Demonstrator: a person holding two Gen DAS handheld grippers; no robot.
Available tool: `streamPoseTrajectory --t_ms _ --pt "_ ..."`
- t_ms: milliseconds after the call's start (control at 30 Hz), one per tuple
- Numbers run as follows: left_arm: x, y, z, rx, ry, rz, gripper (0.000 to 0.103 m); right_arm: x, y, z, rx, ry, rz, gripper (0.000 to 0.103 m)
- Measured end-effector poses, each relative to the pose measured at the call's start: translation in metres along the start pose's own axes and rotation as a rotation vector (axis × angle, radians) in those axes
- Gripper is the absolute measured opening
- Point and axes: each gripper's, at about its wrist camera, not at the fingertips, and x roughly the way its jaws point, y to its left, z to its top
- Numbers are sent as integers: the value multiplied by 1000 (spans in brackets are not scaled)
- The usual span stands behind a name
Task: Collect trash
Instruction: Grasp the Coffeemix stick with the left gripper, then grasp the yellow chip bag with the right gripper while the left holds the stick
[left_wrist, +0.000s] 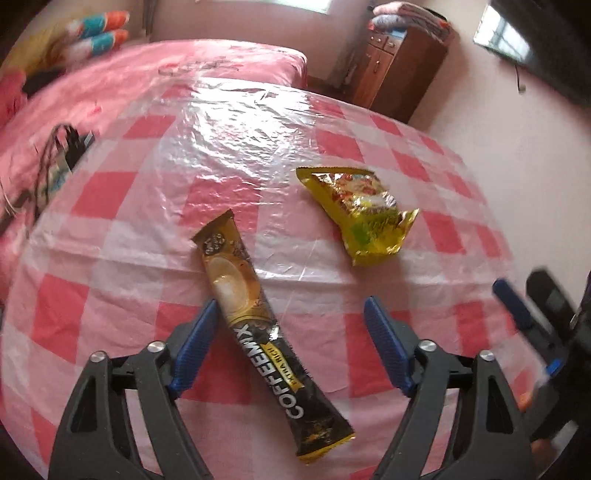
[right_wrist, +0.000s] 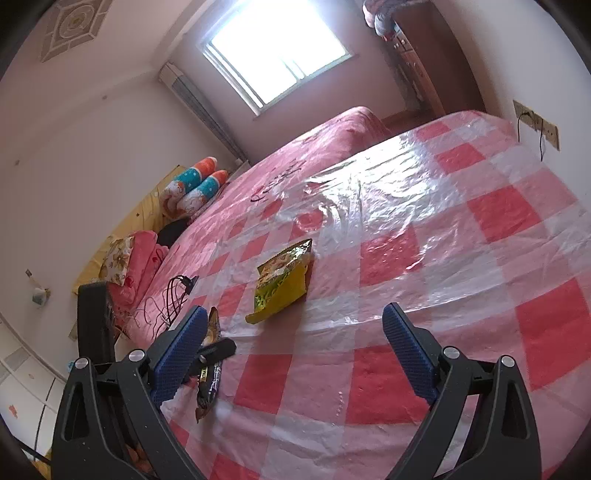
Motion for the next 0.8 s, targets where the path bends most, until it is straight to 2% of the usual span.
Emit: streamPoseTrajectory --t_ms 100,233,300,400,567,800 --pt "0 -6 -4 56 -15 81 58 7 2 1 1 13 4 94" --pt "-3 -5 -10 100 -43 115 49 14 6 1 -4 29 2 94" --pt "-4 -5 -12 129 -55 133 37 19 7 1 3 45 1 94" --pt "-5 -1 -11 129 -64 106 32 27 8 1 25 76 -8 94" --pt "-7 2 -15 147 -86 80 30 38 12 2 43 118 -30 94" --pt "-11 15 -16 109 -74 5 22 52 27 5 15 129 -46 94"
